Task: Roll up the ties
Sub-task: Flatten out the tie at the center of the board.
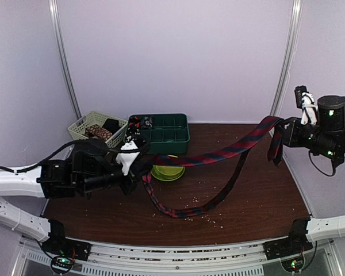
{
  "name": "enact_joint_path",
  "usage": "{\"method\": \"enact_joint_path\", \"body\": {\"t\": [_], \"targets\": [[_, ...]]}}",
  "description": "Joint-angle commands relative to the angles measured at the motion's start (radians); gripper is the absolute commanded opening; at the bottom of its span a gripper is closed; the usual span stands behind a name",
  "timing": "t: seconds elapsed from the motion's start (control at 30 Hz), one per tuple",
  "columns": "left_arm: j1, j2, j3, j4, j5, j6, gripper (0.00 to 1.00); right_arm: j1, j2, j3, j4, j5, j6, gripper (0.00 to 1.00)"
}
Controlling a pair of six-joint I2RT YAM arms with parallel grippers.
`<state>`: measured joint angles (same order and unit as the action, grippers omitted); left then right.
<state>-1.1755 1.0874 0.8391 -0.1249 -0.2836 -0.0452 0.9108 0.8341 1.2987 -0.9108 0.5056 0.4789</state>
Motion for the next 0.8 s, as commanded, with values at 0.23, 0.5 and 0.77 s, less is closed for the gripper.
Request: {"method": "enact_joint_path", "body": {"t": [0.23, 0.5, 0.77], "targets": [[0.329, 0.31, 0.097, -0.342, 0.321, 0.018, 0.02, -0.299, 0.19, -0.288, 0.128, -0.271, -0.085, 0.0], [0.44, 0.571, 0.229, -0.324, 0.27, 0.065, 0.12, -0.305, 0.464, -0.317, 0.176, -0.298, -0.142, 0.0], [0.36, 0.38, 0.089, -0.344, 0.278, 0.063, 0.51, -0.317, 0.59, -0.311, 0.181, -0.266, -0.171, 0.0]]}}
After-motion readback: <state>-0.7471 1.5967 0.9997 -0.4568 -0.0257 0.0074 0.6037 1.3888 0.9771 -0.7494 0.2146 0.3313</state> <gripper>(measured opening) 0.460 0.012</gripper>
